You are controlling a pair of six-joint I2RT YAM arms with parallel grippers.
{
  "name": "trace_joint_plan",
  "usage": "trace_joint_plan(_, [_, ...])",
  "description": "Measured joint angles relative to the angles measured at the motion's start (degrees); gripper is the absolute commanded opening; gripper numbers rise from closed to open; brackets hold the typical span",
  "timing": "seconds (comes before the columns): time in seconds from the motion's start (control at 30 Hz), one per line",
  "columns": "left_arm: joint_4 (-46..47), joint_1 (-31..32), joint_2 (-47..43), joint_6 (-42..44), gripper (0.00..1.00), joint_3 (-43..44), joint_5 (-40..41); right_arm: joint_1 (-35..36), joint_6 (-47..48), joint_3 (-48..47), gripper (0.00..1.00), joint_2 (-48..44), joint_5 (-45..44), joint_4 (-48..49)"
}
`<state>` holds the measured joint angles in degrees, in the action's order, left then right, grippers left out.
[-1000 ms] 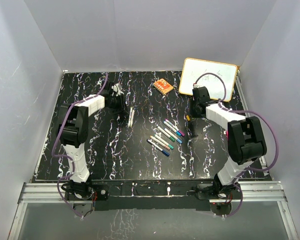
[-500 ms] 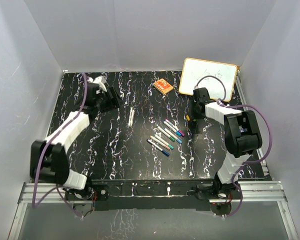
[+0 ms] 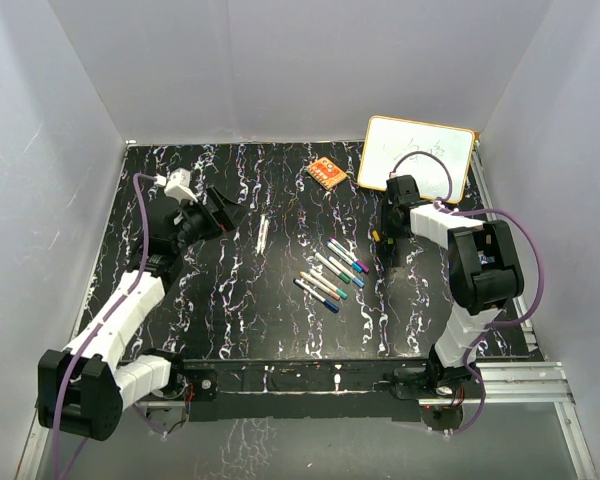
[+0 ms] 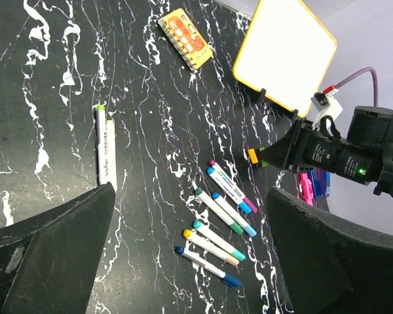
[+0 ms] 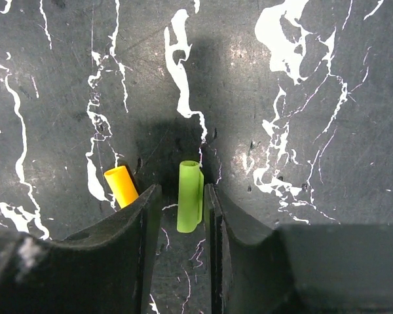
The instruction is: Open the pen caps
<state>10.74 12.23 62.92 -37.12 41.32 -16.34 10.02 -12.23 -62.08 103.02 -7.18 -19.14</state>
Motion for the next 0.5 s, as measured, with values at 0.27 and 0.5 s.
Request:
trace_joint_plan(0.27, [1.8,0.0,-3.3,-0.7,0.99,-1.2,-0.4,2.9,0.6,0.0,0.48,-11.1,1.0,-0.8])
trace_joint_plan(0.5, [6.5,0.0,-0.9,-2.6,0.99,-4.7,-3.8,25.2,2.9,0.8,0.50,-22.3,4.6,0.3])
